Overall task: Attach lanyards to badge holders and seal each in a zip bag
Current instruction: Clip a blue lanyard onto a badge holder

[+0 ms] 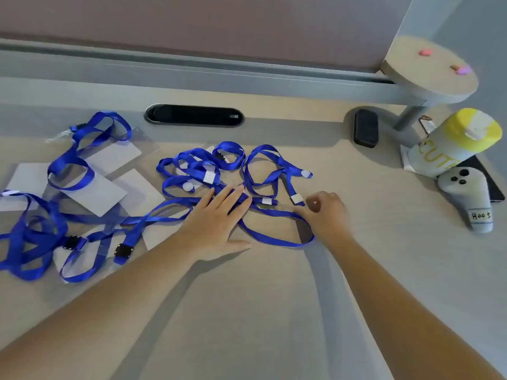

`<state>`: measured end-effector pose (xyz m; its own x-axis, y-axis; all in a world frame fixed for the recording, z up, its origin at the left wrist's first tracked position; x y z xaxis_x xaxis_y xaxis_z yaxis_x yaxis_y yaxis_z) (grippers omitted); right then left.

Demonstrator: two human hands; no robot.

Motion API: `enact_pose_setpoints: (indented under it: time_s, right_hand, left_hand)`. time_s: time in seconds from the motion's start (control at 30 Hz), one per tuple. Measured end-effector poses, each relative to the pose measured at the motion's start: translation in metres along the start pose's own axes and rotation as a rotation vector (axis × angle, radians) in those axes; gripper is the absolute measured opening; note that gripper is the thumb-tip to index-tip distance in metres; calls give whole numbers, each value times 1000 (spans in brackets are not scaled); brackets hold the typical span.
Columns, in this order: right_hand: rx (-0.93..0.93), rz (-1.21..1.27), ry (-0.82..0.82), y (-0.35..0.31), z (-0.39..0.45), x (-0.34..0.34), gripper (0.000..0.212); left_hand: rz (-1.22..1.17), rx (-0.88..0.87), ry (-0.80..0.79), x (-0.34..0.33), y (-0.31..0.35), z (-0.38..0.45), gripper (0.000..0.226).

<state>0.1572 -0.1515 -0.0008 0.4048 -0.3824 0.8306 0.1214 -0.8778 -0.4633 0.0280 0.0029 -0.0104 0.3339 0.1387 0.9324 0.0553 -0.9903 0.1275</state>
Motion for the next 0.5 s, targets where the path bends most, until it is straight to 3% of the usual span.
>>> enact_pose_setpoints:
  time_s: [0.13, 0.2, 0.37, 0.5]
  right_hand:
    - [-6, -51, 29, -6, 3, -3, 23]
    - [-37, -3, 9, -5, 4, -7, 30]
    - [-86, 288, 29, 3, 1, -6, 26]
    - [-14, 490, 82, 4, -13, 7, 27]
  left_hand:
    - [47, -23, 46, -11, -6, 1, 93]
    - [60, -38, 48, -14, -6, 1, 93]
    - [55, -24, 53, -12, -6, 2, 81]
    - [31, -22, 85, -10, -3, -1, 80]
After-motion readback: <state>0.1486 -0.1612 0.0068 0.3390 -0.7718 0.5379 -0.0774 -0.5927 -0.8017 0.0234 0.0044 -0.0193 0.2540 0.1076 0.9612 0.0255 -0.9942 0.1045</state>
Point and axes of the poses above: each hand's wrist, its own z-axis towards the middle knuckle, its own x-axis out of the back of the hand, y = z × x, the point moved 3 cm from there along z, towards the middle knuckle, and after that the axes turned 5 degrees about -x, right-handed, at the moved point
